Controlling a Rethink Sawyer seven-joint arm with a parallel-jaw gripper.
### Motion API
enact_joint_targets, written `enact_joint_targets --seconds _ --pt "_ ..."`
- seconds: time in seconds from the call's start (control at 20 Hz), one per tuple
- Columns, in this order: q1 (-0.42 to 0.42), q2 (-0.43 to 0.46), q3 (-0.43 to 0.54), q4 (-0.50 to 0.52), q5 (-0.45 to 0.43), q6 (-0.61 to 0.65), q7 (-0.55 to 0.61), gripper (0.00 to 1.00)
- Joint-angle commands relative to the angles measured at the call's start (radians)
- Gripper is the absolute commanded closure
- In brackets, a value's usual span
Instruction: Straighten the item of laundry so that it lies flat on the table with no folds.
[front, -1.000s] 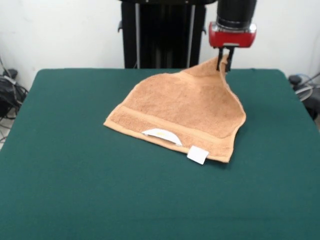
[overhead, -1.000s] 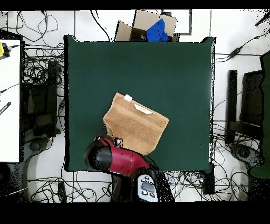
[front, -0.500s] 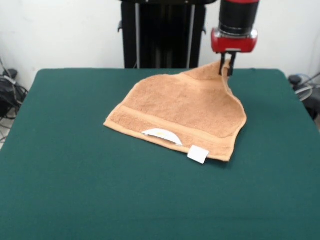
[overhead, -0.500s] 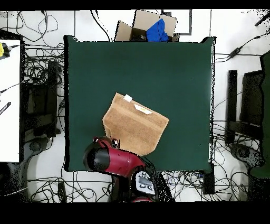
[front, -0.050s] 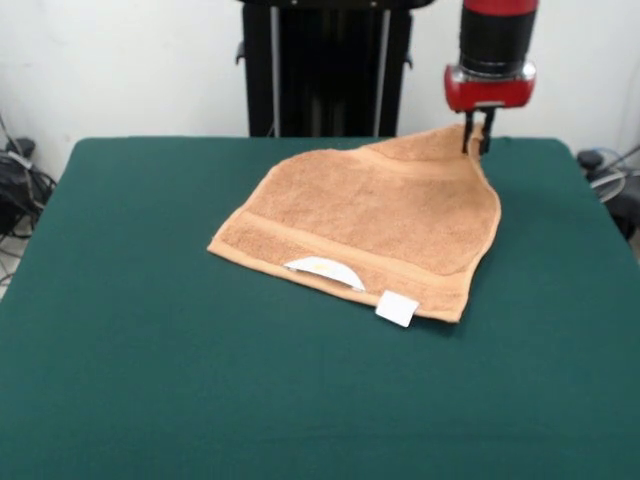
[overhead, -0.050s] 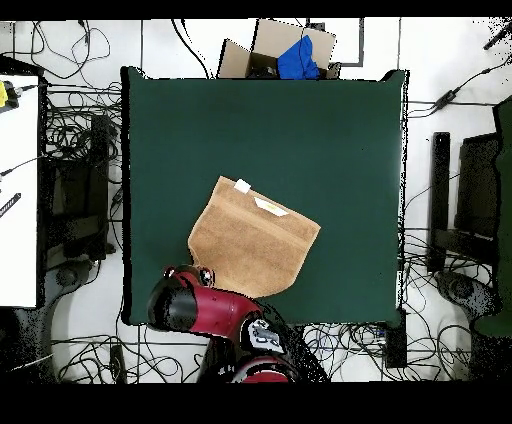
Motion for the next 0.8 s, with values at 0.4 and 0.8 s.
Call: enact_joint_targets --seconds 0.4,0.8 --pt "0.028 0.093 0.102 0.009 0.017 -0.110 0.305 1.00" --pt "0.087 0.118 0.050 -0.031 0.040 -0.061 0.252 1.00"
